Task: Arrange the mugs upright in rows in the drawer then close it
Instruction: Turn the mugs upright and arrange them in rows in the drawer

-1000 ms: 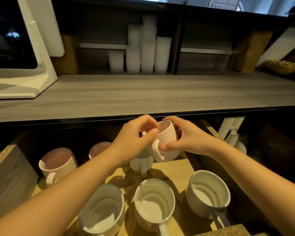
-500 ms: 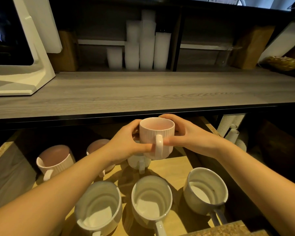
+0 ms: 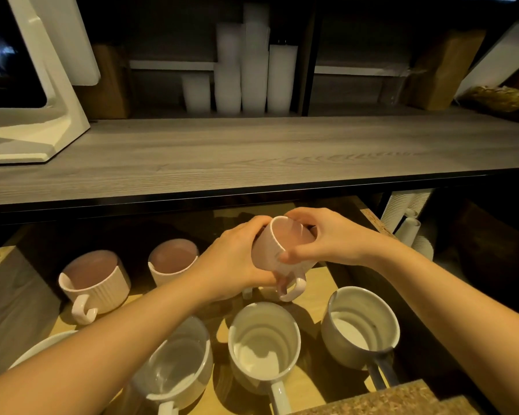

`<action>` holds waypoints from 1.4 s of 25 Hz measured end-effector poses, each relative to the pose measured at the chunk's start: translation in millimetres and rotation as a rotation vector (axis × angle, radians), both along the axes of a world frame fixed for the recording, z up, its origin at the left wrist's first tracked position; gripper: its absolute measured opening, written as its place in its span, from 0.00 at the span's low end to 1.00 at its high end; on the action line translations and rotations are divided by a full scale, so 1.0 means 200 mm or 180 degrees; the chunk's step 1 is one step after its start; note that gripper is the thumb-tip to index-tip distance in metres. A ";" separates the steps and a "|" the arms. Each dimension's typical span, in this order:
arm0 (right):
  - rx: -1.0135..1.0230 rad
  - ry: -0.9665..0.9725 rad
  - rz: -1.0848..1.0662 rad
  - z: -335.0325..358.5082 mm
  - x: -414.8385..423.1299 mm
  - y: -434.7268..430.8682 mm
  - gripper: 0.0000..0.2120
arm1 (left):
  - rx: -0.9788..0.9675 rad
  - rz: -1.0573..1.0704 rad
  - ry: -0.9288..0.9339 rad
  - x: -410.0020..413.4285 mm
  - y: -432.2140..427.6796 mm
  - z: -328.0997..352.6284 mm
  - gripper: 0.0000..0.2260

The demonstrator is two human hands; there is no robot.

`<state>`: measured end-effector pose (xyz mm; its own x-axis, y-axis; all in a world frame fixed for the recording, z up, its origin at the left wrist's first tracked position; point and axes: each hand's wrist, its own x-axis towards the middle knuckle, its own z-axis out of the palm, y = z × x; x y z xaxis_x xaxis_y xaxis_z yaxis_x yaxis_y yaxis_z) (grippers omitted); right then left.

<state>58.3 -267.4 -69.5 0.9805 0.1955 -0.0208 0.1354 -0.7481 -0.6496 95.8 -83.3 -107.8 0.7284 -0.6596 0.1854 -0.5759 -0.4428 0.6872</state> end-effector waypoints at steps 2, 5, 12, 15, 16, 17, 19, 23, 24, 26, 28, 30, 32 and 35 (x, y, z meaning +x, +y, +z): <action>-0.0141 -0.0147 -0.0162 -0.01 0.02 -0.03 0.32 | 0.0110 0.0060 -0.0018 0.01 -0.02 -0.01 0.35; -0.0584 -0.0156 -0.0450 -0.06 0.04 -0.07 0.39 | 0.0981 0.0527 -0.0420 0.03 0.00 -0.06 0.33; -0.1195 0.0097 -0.0811 -0.15 0.11 -0.15 0.37 | 0.2035 0.0833 -0.0961 0.10 0.13 -0.14 0.33; -0.1411 0.0280 -0.0891 -0.17 0.17 -0.17 0.36 | 0.2042 0.0795 -0.0899 0.09 0.12 -0.15 0.32; -0.1419 0.0354 -0.0896 -0.18 0.18 -0.17 0.36 | 0.2047 0.0789 -0.0926 0.09 0.11 -0.15 0.31; -0.1415 0.0416 -0.0884 -0.20 0.19 -0.18 0.36 | 0.2061 0.0794 -0.0980 0.09 0.11 -0.16 0.30; -0.1377 0.0503 -0.0852 -0.23 0.20 -0.18 0.35 | 0.2078 0.0820 -0.1155 0.09 0.11 -0.16 0.29; -0.1235 0.0471 -0.0803 -0.24 0.19 -0.17 0.30 | 0.2031 0.0953 -0.1339 0.10 0.10 -0.18 0.25; -0.1207 0.0456 -0.0798 -0.24 0.19 -0.17 0.29 | 0.2022 0.0970 -0.1375 0.10 0.09 -0.18 0.25; -0.1177 0.0444 -0.0772 -0.24 0.19 -0.18 0.28 | 0.1996 0.1003 -0.1449 0.09 0.08 -0.20 0.24; -0.1100 0.0451 -0.0765 -0.24 0.19 -0.18 0.26 | 0.1956 0.1056 -0.1510 0.10 0.08 -0.20 0.24; -0.1014 0.0462 -0.0807 -0.25 0.20 -0.18 0.27 | 0.1939 0.1083 -0.1519 0.09 0.08 -0.20 0.24; -0.0971 0.0477 -0.0839 -0.26 0.20 -0.19 0.28 | 0.1960 0.1094 -0.1492 0.08 0.07 -0.20 0.25; -0.1022 0.0449 -0.0779 -0.26 0.20 -0.20 0.31 | 0.1984 0.1076 -0.1375 0.10 0.08 -0.16 0.26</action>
<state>97.7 -306.4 -122.0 0.9803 -0.0807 -0.1801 -0.1447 -0.9144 -0.3780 115.1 -67.1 -140.6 0.8543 -0.4923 0.1670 -0.5003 -0.8658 0.0074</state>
